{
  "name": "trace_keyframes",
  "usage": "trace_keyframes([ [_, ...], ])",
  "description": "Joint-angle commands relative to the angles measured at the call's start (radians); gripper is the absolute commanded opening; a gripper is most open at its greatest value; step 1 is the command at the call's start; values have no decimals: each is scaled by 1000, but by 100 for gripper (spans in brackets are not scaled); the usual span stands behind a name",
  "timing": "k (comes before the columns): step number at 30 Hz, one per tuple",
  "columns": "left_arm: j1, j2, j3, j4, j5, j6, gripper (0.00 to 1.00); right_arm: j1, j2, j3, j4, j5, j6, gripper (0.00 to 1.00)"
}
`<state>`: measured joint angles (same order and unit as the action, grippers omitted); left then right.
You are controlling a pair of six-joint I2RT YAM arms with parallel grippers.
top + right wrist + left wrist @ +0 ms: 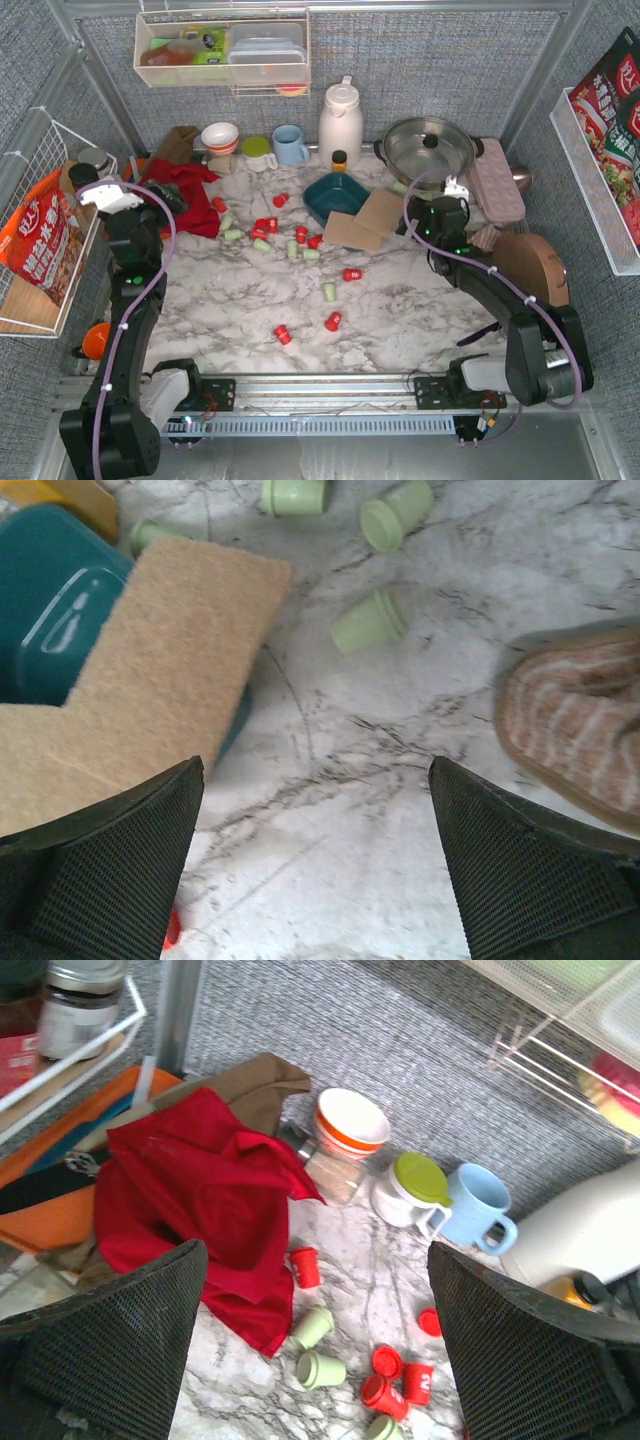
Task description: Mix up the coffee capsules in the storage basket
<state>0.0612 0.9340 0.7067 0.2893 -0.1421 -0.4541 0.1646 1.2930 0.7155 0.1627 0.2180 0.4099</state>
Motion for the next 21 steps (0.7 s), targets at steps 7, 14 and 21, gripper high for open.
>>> trace_keyframes([
  [7, -1, -90, -29, 42, 101, -53, 99, 27, 180, 32, 218, -55, 194, 99],
  [14, -1, -124, -16, 12, 95, -56, 99, 47, 269, 22, 368, -63, 253, 99],
  [21, -1, -123, -12, 11, 123, -64, 99, 68, 341, 16, 502, -52, 312, 99],
])
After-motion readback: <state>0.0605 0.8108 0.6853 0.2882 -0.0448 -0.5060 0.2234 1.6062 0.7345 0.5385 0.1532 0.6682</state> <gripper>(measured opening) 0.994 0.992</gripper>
